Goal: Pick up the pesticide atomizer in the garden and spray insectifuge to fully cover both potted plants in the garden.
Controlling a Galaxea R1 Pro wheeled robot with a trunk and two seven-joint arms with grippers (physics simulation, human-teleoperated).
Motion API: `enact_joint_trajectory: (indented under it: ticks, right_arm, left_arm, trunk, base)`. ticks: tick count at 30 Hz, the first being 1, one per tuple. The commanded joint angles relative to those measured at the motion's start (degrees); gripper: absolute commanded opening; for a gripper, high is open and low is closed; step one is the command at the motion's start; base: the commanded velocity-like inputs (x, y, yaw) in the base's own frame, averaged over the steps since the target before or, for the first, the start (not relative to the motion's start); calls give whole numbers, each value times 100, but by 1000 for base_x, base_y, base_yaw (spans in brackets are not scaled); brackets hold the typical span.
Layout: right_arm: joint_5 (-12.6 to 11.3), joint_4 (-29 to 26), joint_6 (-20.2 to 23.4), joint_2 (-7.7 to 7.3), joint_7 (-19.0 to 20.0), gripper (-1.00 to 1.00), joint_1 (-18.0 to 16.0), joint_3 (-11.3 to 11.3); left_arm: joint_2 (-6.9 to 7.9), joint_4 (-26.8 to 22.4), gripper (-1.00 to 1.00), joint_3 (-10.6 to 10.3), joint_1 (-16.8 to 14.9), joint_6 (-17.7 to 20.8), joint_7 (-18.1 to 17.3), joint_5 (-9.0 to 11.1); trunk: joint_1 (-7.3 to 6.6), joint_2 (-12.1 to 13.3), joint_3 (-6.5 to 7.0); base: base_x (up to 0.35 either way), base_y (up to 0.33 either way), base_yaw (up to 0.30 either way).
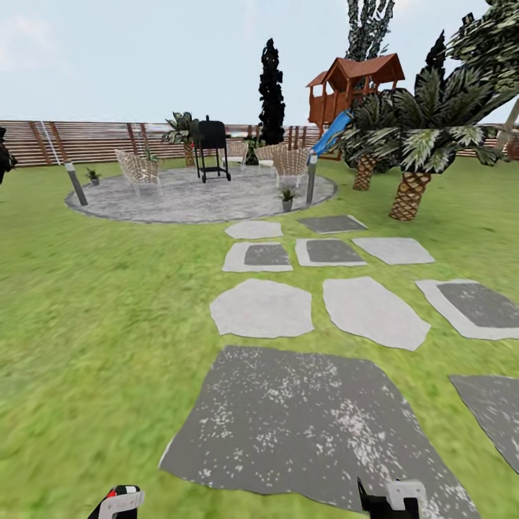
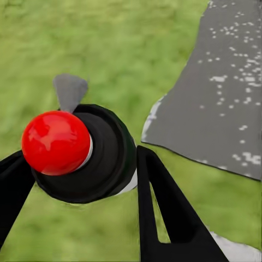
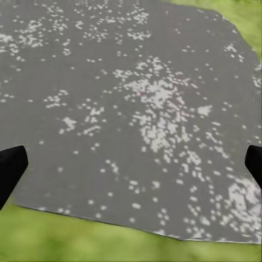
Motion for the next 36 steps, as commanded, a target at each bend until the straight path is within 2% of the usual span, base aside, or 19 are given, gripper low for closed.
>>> enact_joint_trajectory:
  ticks: [1,36]
  right_arm:
    - [2,5,-16,-1,-2,100,-3,1]
    - [2,5,-16,-2,-2,100,-3,1]
  left_arm:
    - [0,5,-100,2,-3,-18,6,0]
    - [1,5,-100,2,-3,-21,6,0]
  trunk:
    - [2,-2,-5]
    - [2,-2,-5]
  base:
    - [340,0,0]
    - [340,0,0]
